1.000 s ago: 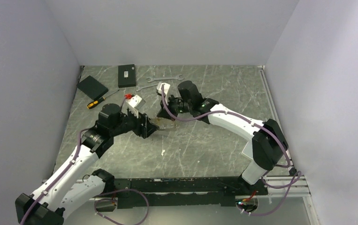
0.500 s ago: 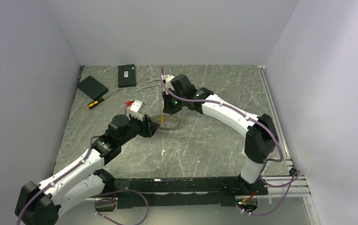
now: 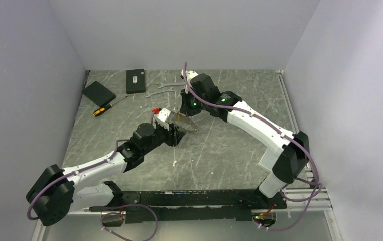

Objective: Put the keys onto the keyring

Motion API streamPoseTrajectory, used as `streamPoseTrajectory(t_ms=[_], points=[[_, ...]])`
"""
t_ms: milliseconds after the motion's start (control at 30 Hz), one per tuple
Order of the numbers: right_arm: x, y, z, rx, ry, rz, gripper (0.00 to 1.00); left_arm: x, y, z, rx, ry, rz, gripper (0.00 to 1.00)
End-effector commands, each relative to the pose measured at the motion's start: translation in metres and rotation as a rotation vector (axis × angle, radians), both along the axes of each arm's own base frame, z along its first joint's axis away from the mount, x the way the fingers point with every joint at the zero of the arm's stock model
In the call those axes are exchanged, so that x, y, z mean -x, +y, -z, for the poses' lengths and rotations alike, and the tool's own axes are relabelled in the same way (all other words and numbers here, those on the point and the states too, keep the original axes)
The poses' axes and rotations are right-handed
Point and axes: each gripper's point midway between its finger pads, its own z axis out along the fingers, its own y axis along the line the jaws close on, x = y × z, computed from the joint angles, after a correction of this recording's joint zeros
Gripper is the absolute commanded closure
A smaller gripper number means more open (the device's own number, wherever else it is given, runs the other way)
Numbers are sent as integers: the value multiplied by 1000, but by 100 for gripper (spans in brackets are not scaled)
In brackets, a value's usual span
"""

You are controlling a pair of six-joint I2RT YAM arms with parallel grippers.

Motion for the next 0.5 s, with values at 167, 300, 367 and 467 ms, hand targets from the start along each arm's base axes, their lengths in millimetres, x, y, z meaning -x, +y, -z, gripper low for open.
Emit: streamPoseTrajectory(t_ms=[167,300,367,467], points=[[10,4,-30,-103,-15,3,100,-29,-3,-45,124,-185,-104,50],[14,3,-20,-86,9,-10,100,-33,1,-43,87,-218,-118,50],[16,2,-17,-78,17,-17,100,-31,4,-42,67,-241,-112,48],[21,3,-14,-84,32,-34,100,-27,5,-37,39,-270,-85,46]])
